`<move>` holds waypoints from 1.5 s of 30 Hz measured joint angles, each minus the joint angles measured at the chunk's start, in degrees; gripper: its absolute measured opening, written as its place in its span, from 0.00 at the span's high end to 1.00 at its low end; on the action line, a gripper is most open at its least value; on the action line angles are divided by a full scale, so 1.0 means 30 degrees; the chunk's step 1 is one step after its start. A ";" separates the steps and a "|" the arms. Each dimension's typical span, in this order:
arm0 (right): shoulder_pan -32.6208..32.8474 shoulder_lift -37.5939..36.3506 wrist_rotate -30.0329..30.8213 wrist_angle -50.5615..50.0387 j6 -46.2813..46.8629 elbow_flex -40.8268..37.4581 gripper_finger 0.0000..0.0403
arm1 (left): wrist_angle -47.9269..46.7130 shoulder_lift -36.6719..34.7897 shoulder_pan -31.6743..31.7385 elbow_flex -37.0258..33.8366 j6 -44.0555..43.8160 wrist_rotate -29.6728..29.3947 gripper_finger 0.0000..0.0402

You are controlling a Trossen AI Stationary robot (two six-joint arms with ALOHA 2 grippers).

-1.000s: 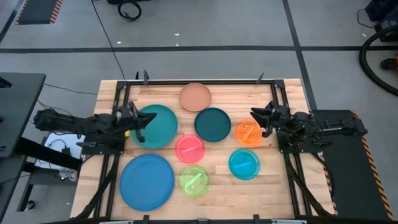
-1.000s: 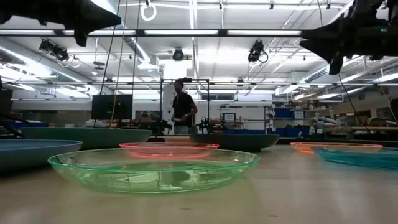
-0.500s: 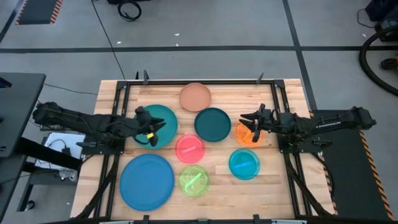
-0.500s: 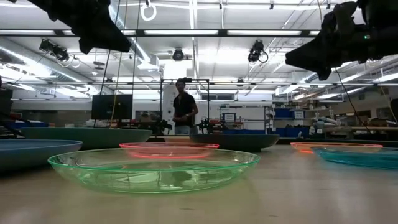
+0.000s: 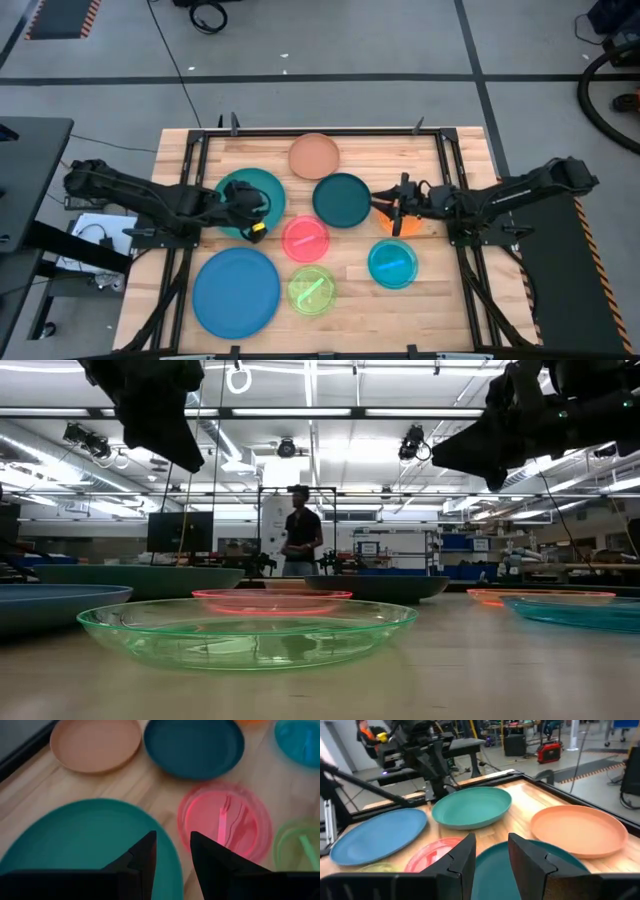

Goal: Stack plastic plates
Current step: Stack the green plate on top of the blue plate

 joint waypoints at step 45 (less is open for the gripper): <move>-0.4125 0.3550 -0.3880 0.1233 -0.4147 -0.0022 0.69 | -0.8795 1.2483 0.1346 0.8551 -0.0424 0.6799 0.68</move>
